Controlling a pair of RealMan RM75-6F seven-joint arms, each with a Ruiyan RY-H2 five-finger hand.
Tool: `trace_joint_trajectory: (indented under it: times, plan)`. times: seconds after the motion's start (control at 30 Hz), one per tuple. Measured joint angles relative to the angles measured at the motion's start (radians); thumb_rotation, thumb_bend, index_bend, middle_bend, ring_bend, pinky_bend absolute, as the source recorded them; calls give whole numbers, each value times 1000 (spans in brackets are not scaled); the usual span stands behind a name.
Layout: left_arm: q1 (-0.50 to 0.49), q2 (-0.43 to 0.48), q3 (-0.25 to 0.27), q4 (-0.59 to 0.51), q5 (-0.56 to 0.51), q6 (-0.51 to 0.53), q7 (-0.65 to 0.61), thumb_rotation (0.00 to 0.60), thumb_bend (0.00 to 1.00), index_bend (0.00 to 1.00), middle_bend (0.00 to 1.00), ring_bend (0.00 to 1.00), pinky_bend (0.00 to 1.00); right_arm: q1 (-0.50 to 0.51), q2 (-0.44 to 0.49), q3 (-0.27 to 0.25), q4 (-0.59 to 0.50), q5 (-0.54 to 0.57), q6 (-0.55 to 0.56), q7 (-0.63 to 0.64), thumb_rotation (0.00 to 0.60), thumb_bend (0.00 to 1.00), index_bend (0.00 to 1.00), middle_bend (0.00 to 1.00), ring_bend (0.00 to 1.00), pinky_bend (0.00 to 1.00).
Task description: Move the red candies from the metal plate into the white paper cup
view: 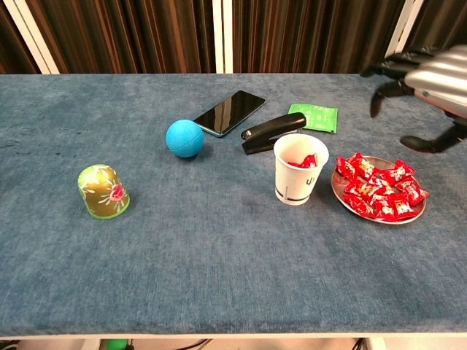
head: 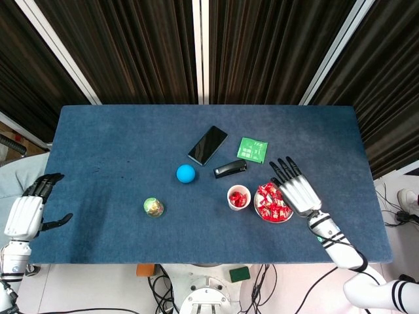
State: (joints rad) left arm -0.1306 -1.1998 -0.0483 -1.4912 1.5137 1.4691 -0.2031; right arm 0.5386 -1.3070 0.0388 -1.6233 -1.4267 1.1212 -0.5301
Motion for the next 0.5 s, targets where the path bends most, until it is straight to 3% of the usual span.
trace_joint_trajectory:
  times: [0.2,0.5]
  plan:
    - [-1,0,0,-4,-2,-2,6,600,123,162,135,96,241,-19,-7,-29,29,16,-26,16,600,344,395,23,0,0]
    - [-1,0,0,-7,-1,-2,10,600,122,162,136,96,241,-2,-57,-32,79,34,-82,-16,600,343,401,23,0,0]
